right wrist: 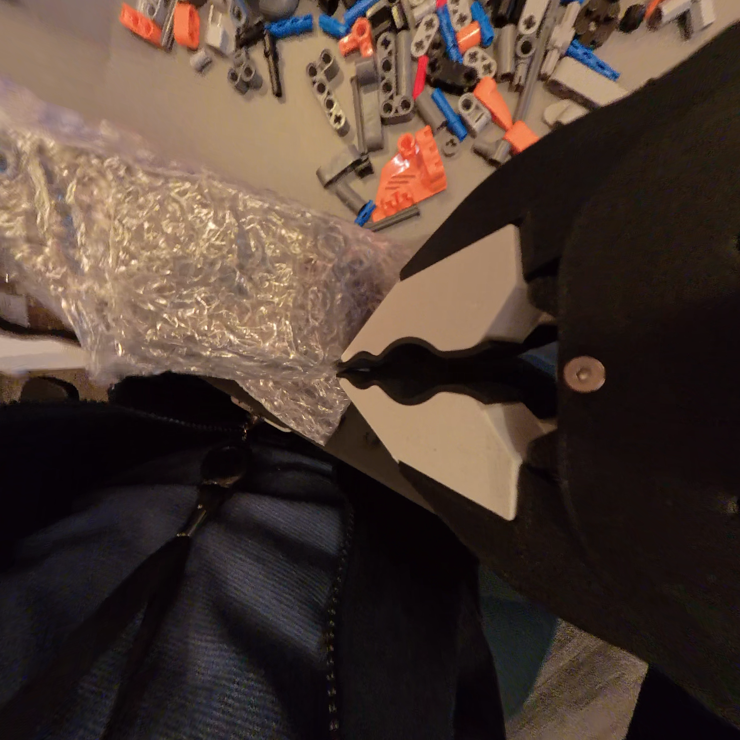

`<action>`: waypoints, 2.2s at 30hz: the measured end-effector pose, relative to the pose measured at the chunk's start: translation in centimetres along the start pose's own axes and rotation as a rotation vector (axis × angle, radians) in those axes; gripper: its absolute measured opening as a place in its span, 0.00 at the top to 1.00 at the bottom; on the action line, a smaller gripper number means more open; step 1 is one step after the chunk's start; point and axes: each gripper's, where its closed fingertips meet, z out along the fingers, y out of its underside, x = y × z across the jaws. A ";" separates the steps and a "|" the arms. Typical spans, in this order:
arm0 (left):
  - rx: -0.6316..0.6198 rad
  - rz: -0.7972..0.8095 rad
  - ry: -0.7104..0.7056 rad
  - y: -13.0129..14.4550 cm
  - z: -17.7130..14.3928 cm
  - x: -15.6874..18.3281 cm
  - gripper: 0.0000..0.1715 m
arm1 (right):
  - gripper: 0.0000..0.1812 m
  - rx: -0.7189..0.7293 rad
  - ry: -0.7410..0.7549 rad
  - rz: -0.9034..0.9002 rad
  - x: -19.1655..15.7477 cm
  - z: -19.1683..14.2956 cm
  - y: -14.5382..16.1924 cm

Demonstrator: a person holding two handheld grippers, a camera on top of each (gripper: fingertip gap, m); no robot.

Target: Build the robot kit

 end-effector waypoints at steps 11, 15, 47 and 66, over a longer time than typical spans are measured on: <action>0.051 0.002 -0.028 -0.7 2.3 -1.0 0.60 | 1.00 0.000 -0.009 -0.001 -0.4 0.2 -0.1; 0.112 -0.069 -0.033 -0.5 2.0 -1.1 0.60 | 1.00 0.037 0.021 0.026 0.1 -0.8 -0.5; 0.335 -0.276 -0.244 5.6 -5.8 -4.1 0.60 | 1.00 0.151 0.476 0.113 1.2 -14.1 0.5; 0.348 -0.294 -0.233 5.5 -5.0 -4.3 0.60 | 1.00 0.259 1.362 0.942 10.5 -53.6 19.5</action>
